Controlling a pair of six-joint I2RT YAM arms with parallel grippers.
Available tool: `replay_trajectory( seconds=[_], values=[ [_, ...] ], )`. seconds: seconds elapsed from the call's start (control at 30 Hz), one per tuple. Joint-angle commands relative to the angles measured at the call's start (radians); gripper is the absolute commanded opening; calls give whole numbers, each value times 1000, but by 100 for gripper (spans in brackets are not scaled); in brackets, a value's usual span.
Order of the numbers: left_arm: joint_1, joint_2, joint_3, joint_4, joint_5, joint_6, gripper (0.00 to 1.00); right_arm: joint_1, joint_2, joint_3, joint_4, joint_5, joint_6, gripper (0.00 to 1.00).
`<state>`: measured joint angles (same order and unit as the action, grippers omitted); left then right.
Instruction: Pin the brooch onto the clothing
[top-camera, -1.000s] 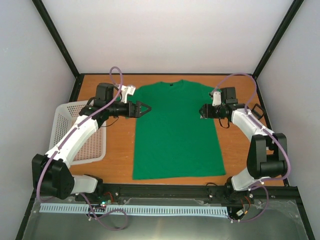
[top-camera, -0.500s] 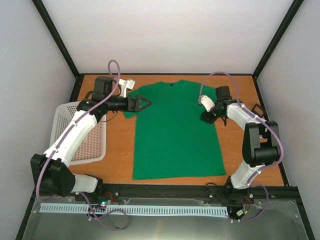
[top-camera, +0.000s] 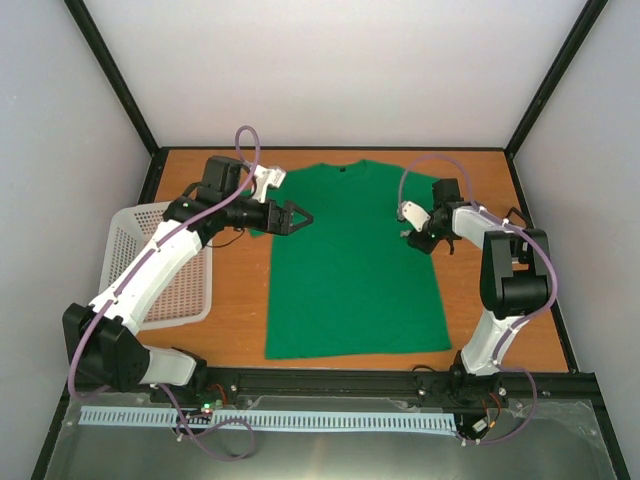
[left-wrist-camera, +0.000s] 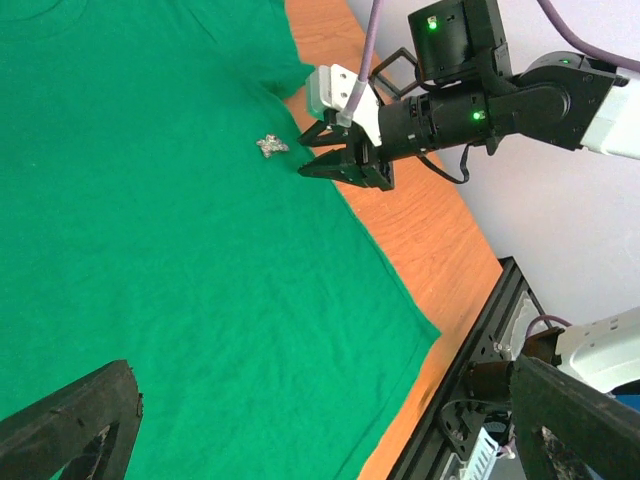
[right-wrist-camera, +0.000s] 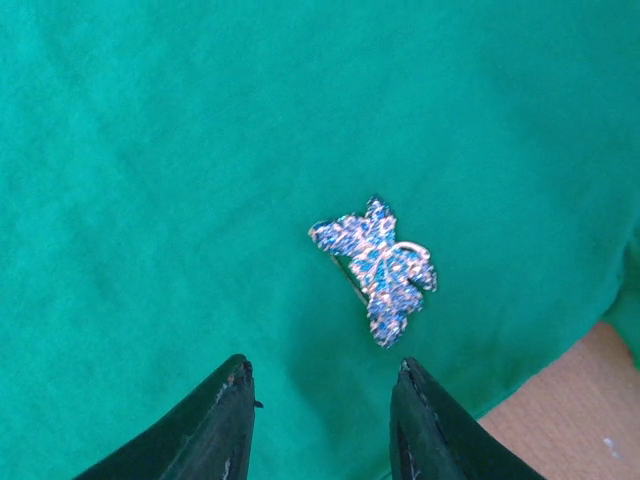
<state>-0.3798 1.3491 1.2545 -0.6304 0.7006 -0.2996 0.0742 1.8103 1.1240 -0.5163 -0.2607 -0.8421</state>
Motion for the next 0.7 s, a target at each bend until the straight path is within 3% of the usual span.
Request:
replay_trajectory(
  seconds=[0.0,0.47,0.57,0.67],
  values=[
    [-5,-4,47,-15,-19,34,100,1,24,40,32,7,-23,37],
    [-18,11,58,-23,-27,43,100,1,120,140,-22,-44,-16,41],
    [-18,14,63,-25,-27,41,100,1,115,178,-37,-58,105,45],
    [-18,18,67,-27,-28,44,100,1,95,221,-43,-24,397,46]
  ],
)
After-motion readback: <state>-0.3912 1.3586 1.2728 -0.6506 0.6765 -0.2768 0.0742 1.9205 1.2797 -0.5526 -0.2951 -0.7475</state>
